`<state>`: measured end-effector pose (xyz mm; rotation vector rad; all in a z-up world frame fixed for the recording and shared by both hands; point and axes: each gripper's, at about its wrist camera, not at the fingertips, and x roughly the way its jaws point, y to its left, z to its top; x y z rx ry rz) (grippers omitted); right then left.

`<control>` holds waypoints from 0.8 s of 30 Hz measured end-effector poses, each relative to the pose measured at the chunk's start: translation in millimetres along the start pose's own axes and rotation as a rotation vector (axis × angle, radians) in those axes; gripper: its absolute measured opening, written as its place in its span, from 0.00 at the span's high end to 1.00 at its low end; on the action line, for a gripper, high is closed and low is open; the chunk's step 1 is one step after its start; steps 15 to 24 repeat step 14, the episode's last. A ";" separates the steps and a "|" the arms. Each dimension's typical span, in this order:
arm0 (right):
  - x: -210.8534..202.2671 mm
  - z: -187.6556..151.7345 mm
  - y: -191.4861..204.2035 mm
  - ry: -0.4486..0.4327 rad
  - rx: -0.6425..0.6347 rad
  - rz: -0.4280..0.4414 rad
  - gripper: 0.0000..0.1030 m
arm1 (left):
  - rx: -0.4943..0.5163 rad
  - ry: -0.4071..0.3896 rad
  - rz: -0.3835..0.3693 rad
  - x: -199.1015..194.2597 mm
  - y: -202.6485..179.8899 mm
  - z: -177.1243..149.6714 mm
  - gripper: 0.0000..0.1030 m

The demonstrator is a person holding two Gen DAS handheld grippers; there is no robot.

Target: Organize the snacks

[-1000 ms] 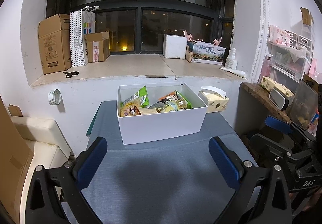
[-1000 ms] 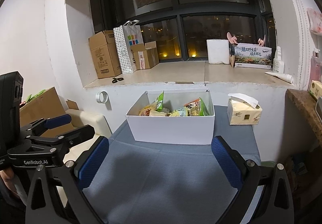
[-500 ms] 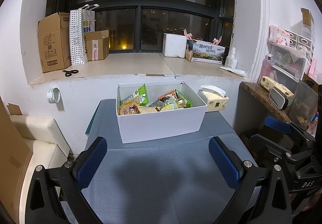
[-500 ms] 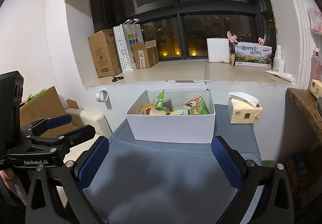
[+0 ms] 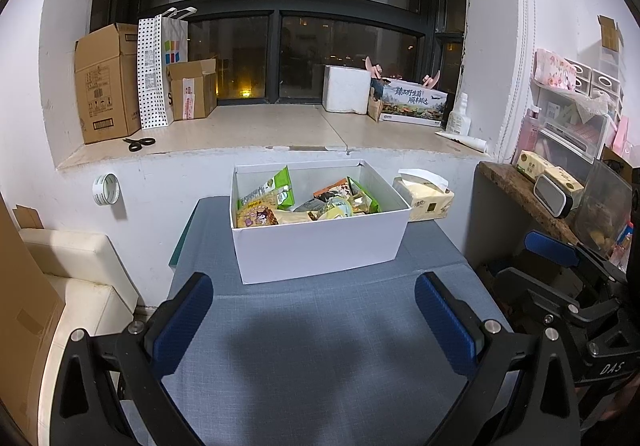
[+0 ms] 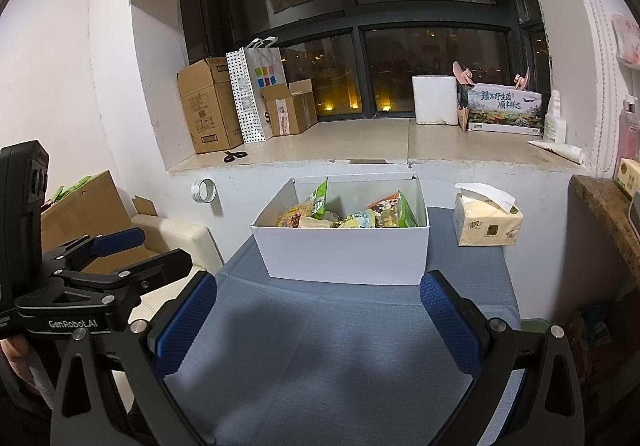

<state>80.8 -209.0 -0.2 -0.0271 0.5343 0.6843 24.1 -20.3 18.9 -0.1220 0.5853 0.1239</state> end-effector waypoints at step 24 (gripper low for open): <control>-0.2 0.4 0.2 0.000 -0.001 0.002 0.00 | -0.005 0.002 0.001 -1.3 -1.7 -1.1 0.00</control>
